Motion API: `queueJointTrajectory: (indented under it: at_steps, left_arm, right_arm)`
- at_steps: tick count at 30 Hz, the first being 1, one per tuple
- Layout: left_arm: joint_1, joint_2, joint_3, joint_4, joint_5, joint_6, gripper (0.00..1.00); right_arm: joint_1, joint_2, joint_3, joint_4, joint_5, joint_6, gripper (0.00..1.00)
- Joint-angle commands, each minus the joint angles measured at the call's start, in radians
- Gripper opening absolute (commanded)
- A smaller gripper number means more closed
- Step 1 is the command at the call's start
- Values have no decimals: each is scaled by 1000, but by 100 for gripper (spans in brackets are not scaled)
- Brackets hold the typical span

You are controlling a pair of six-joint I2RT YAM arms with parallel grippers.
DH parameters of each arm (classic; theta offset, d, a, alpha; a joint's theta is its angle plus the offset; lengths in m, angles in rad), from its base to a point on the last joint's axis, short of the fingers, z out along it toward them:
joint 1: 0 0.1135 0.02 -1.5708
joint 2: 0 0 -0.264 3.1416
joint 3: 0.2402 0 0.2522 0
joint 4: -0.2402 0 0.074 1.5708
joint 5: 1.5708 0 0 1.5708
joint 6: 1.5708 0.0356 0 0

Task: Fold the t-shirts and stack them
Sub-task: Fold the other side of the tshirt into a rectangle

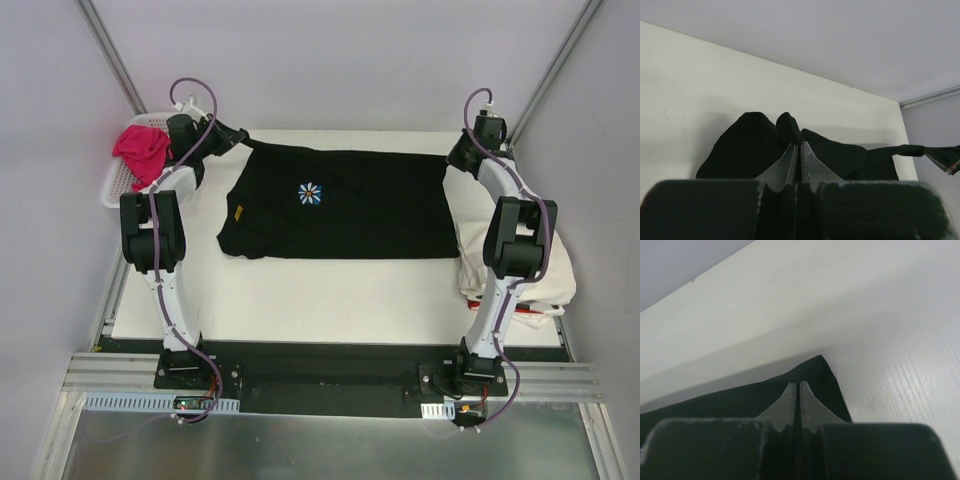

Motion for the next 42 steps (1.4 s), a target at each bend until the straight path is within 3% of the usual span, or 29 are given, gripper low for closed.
queueJointTrajectory:
  at_steps: [1,25,42]
  left_arm:
    - [16,-102,-25,65,11,-6,0]
    - [14,-260,-209,59,-21,-3,0]
    - [-9,-238,-358,182,-21,-75,0]
  right_arm:
    - [-20,-117,-39,55,29,8,1]
    - [-34,-249,-233,112,-21,95,1]
    - [-37,-290,-283,95,-40,115,1]
